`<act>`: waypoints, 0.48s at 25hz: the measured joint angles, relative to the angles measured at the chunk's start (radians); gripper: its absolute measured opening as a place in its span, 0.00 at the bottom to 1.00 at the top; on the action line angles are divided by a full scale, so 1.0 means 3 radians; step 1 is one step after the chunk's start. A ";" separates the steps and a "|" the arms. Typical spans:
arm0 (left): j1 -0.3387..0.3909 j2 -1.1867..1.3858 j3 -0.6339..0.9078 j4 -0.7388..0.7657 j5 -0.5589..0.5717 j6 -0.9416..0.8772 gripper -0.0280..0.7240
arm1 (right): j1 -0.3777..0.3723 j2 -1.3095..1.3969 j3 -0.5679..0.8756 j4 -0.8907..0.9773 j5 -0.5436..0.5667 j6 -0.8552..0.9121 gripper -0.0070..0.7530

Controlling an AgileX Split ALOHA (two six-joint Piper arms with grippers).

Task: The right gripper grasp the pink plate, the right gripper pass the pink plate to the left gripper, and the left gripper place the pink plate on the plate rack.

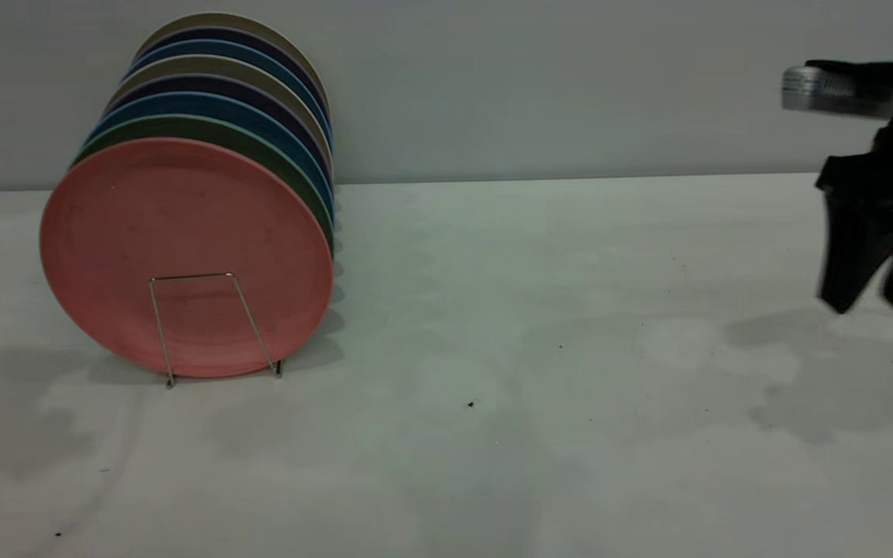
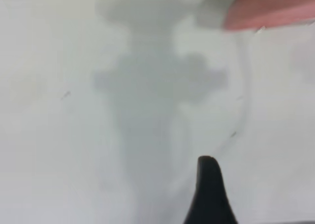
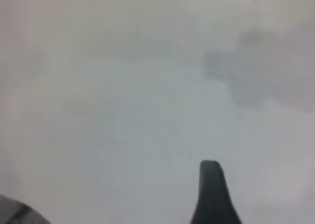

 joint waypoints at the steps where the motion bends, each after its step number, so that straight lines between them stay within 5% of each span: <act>1: 0.0000 -0.0063 0.0018 0.0017 0.0019 -0.0012 0.79 | 0.0000 -0.0049 0.0000 -0.0119 0.0124 0.0133 0.72; 5: 0.0000 -0.0441 0.0303 0.0028 0.0019 -0.0022 0.79 | 0.0000 -0.0334 0.0000 -0.0506 0.0591 0.0505 0.72; 12: 0.0000 -0.1232 0.1022 0.0028 0.0010 -0.0025 0.79 | 0.0000 -0.1228 0.0183 -0.0698 0.0664 0.0793 0.72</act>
